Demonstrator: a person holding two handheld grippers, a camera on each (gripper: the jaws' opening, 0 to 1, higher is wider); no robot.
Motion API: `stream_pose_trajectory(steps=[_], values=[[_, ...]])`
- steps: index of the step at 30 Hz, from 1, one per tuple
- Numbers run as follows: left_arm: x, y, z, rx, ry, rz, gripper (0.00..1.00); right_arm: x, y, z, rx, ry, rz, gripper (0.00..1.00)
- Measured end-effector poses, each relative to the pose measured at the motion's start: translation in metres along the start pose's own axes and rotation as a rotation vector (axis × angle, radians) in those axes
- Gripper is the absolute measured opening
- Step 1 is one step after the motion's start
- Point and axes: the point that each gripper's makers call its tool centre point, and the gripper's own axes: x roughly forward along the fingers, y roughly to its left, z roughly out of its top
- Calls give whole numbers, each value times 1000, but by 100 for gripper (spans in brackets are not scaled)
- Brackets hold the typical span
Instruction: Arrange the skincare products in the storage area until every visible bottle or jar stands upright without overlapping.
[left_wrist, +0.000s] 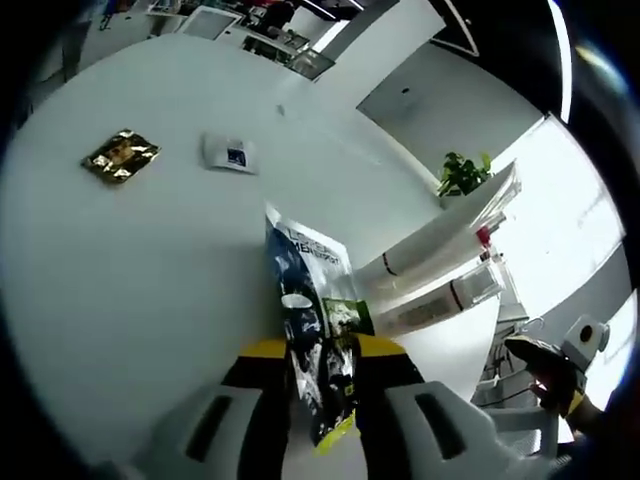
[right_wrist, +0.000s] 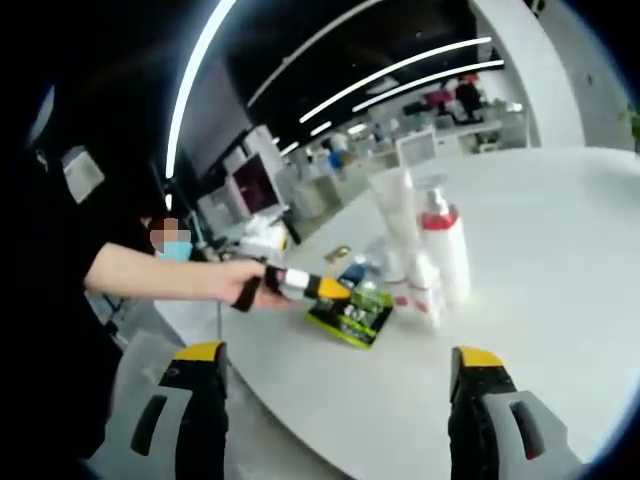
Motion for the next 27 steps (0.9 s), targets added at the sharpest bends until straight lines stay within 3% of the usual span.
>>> stream_pose_trajectory(steps=[27], values=[[-3,3,-2,16,27,49,42,0,0,-2,3,7,2,95]])
